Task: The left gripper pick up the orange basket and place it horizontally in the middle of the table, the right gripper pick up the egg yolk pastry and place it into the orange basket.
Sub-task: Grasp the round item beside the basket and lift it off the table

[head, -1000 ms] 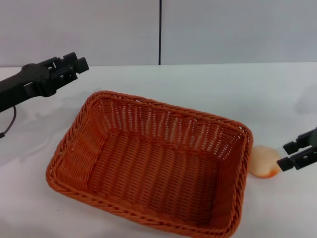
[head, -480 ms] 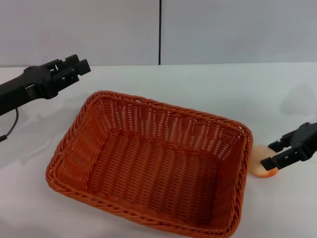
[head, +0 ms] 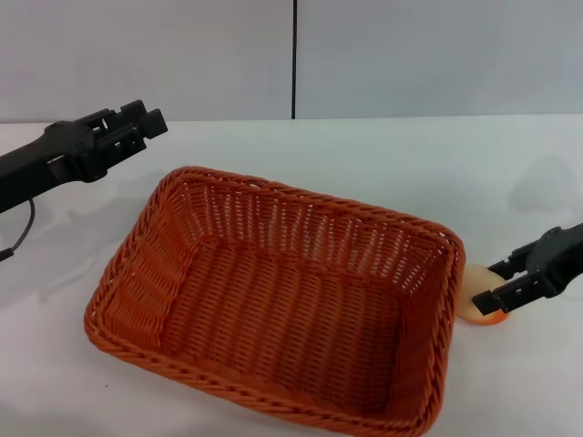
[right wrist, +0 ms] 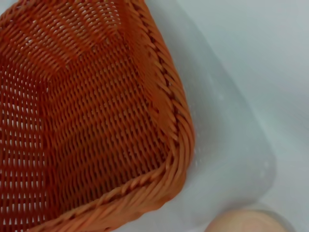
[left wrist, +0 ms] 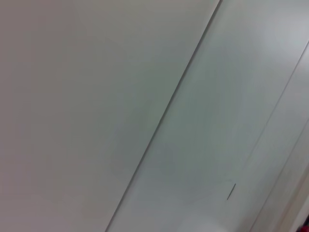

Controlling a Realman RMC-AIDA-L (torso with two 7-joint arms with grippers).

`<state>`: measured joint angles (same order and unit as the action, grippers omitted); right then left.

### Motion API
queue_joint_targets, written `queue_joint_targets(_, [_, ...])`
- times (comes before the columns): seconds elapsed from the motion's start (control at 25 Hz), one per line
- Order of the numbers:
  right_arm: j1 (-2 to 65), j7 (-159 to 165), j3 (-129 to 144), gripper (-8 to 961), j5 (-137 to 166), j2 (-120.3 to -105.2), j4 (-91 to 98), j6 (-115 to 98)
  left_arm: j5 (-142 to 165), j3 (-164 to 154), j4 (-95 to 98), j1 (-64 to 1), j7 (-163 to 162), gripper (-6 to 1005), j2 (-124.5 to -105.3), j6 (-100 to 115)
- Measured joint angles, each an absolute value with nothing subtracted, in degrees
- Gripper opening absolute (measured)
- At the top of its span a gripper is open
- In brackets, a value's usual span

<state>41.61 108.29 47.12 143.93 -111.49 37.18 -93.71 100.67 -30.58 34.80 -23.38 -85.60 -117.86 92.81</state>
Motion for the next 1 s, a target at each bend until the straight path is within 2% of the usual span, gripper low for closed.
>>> queue_joint_targets(0.2, [42.3,108.3,47.2,729,146.4,-112.20,37.2,-92.9,100.7,-30.6,34.2,-23.6,-85.5,445,-117.86,92.8])
queue_joint_targets(0.32, [42.4,108.3,47.2,695,146.6,-112.25,37.2,-92.7,100.7,-30.6,34.2,-23.6,-85.5,445,-117.86,92.8])
queue_joint_targets(0.52, [42.4,108.3,47.2,483,146.7,-112.25,37.4,-92.3,100.6,-30.6,34.2,-23.7,-85.5,444,-117.86,92.8])
queue_joint_targets(0.76, [41.7,108.1,46.3,317,146.3,-112.25,39.2,-92.2,100.6,-30.6,34.2,-23.7,-85.5,444,-117.86,93.1])
queue_joint_targets(1.0, [39.3,107.5,39.2,291,144.6,-112.19,45.1,-92.1,100.6,-30.3,34.2,-23.7,-85.5,446,-117.86,93.5])
